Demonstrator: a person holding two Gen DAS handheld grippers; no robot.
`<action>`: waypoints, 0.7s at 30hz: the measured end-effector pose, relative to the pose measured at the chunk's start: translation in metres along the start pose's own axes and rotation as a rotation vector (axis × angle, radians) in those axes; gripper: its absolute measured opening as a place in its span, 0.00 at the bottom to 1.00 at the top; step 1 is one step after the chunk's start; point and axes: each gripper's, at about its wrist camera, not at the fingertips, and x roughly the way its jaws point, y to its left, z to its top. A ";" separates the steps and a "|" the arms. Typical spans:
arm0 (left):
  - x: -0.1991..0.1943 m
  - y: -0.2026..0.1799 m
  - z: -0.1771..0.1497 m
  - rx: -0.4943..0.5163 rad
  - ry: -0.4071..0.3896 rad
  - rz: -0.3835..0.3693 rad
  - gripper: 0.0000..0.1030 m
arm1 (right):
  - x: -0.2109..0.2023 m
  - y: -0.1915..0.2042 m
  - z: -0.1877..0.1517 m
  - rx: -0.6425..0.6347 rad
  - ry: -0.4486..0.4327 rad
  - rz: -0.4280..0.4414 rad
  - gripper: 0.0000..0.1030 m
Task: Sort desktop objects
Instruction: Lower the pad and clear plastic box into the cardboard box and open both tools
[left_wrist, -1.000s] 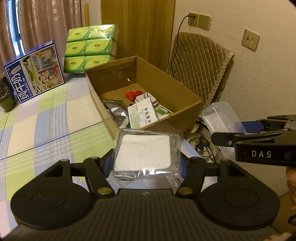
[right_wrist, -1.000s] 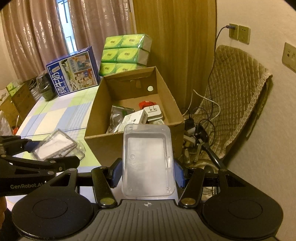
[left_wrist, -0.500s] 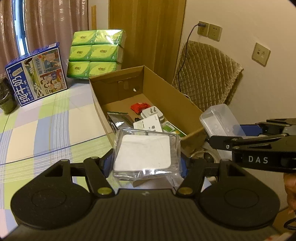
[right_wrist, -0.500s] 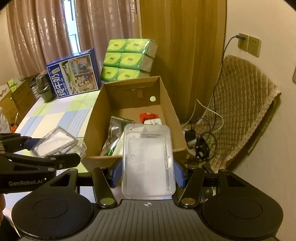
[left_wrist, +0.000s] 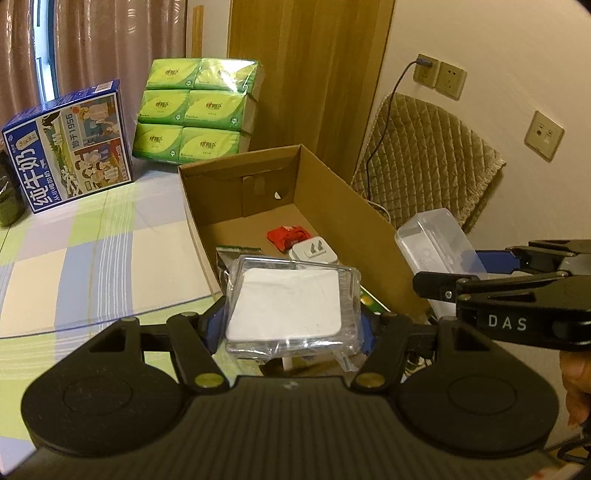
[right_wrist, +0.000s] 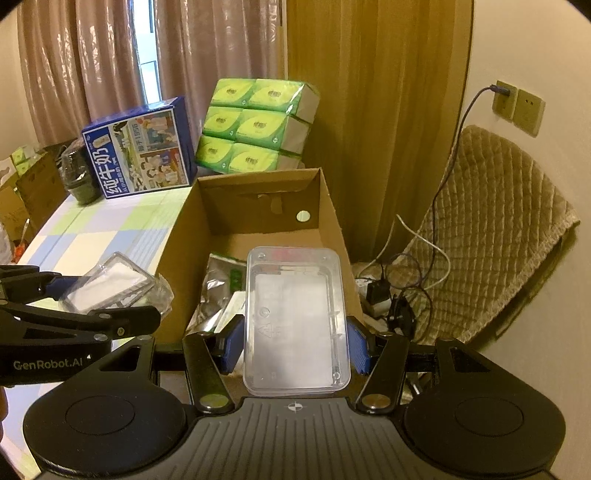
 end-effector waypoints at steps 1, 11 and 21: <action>0.004 0.001 0.002 -0.002 0.003 -0.001 0.60 | 0.003 -0.001 0.002 -0.003 0.001 -0.004 0.52; 0.039 0.004 0.015 0.013 0.029 -0.014 0.60 | 0.031 -0.008 0.017 -0.009 0.013 -0.022 0.52; 0.055 0.028 0.033 -0.019 -0.022 -0.028 0.75 | 0.044 -0.011 0.022 0.002 0.030 -0.036 0.52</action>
